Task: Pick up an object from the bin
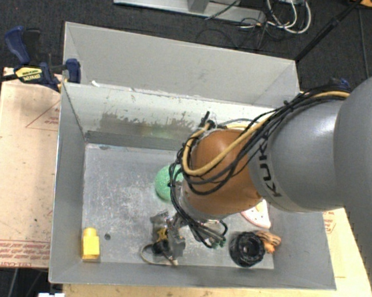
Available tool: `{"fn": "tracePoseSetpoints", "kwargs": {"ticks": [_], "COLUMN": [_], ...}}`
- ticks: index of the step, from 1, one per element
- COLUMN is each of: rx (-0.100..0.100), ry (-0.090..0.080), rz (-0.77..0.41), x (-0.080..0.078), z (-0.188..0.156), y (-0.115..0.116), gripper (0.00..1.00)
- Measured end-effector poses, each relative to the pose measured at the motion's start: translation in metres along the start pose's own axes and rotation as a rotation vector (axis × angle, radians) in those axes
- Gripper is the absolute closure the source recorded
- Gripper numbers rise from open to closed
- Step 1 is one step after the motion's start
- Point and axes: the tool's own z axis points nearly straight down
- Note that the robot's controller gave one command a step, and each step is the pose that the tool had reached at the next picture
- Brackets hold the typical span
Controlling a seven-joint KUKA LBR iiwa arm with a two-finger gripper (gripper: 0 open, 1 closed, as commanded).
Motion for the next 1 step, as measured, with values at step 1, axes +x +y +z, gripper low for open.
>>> {"fn": "tracePoseSetpoints", "kwargs": {"ticks": [1], "rx": [-0.001], "ry": [0.006], "rz": [-0.002], "x": [0.0026], "z": [-0.0505], "y": [0.0004], "gripper": [1.00]}}
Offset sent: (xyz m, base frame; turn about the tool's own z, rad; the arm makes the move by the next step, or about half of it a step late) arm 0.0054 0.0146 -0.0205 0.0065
